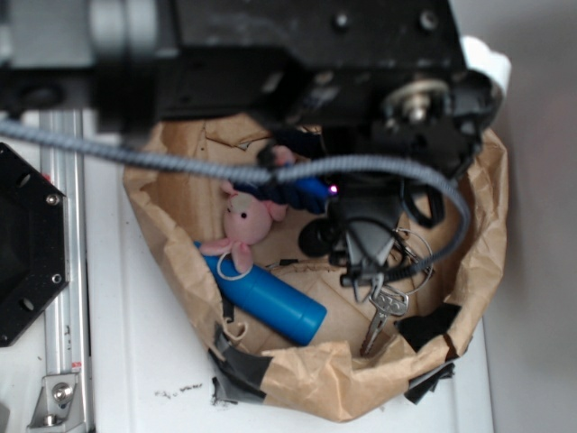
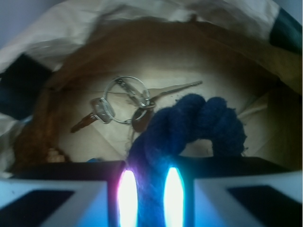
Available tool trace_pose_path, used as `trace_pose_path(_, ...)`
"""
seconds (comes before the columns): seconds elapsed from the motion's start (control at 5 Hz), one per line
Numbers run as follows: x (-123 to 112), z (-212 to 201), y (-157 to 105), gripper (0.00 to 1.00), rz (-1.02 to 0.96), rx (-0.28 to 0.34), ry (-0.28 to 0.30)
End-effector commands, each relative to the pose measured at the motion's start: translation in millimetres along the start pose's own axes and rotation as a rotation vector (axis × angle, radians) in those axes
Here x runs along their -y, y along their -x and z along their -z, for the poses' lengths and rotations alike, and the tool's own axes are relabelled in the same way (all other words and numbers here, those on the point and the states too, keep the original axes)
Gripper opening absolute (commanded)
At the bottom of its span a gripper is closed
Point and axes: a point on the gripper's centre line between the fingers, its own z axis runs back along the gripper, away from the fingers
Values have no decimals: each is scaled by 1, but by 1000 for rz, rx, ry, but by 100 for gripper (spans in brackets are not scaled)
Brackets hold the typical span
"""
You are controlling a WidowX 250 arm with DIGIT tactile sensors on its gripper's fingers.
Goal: Grab the blue rope.
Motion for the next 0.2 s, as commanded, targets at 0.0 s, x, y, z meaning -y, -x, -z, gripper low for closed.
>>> trace_pose_path(0.0, -12, -27, 12, 0, -9, 73, -72)
